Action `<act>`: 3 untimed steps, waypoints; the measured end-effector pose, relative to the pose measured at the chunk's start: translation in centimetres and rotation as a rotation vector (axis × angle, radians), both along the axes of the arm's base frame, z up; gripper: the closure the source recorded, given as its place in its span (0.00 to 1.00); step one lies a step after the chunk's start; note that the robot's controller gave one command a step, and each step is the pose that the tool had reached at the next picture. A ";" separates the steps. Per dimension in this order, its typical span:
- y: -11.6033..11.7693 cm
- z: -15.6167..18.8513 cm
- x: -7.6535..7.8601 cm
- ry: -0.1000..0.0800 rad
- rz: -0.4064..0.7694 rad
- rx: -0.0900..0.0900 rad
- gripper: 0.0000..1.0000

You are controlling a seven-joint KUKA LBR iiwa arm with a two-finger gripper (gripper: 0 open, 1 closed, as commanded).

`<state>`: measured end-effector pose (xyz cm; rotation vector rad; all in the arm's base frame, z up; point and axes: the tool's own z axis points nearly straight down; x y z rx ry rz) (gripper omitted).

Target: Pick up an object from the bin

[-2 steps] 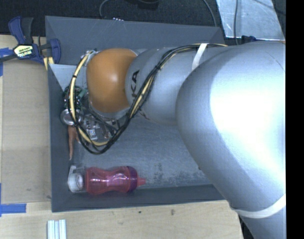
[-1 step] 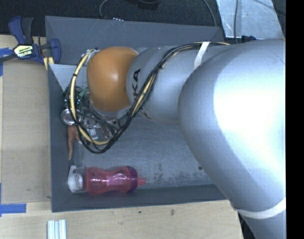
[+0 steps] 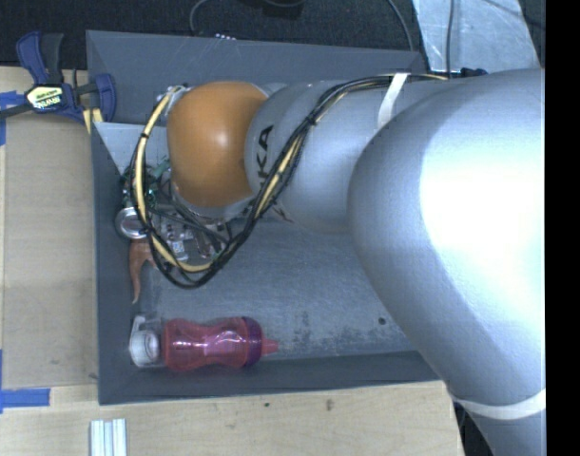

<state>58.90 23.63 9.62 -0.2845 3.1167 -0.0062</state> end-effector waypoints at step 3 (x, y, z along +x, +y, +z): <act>0.0 2.5 0.1 -0.003 0.000 0.001 1.00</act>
Offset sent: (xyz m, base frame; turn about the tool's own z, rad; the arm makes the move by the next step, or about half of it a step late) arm -0.0002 0.0001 0.0390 0.0000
